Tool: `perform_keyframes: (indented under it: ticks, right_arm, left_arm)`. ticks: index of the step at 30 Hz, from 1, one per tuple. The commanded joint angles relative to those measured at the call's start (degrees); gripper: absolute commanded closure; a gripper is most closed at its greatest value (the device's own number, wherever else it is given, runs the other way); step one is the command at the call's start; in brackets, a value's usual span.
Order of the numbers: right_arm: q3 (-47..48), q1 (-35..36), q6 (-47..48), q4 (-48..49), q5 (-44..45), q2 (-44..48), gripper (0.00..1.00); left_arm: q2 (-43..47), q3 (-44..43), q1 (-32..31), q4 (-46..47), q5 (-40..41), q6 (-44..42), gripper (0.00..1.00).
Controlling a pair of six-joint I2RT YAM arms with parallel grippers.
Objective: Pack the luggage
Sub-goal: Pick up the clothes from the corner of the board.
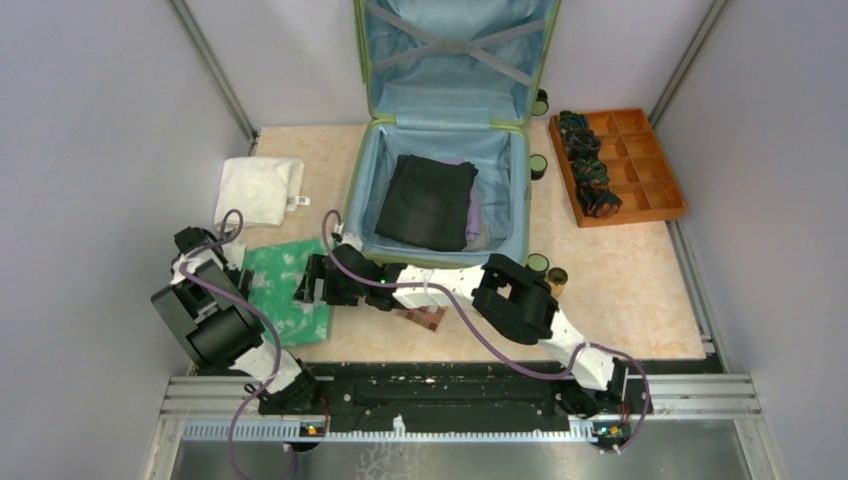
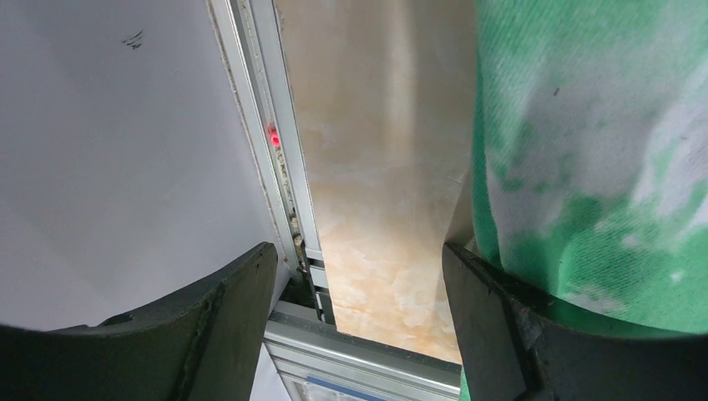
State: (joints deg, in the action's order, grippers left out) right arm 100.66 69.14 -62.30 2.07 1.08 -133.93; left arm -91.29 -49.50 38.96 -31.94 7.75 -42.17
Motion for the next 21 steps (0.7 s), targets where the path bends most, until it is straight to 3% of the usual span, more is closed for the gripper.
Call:
perform_keyframes:
  ticks: [1, 6, 15, 21]
  right_arm:
    - [-1.0, 0.5, -4.7, -4.9, 2.4, -3.1, 0.14]
    - [-3.1, 3.6, -0.6, -8.2, 10.4, 1.6, 0.12]
    - [-1.4, 7.2, 16.8, -13.4, 26.8, 6.0, 0.01]
    - [-8.0, 7.5, 11.6, -7.7, 23.0, 6.4, 0.01]
  left_arm:
    - [-7.3, 7.9, -0.5, 2.9, -9.2, 1.6, 0.19]
    - [-6.4, 8.7, -0.6, 2.5, -9.2, 0.2, 0.2]
    - [-6.4, 8.2, -0.3, 2.8, -8.5, 0.0, 0.2]
    - [-6.0, 7.8, -0.1, 2.4, -8.5, -0.1, 0.2]
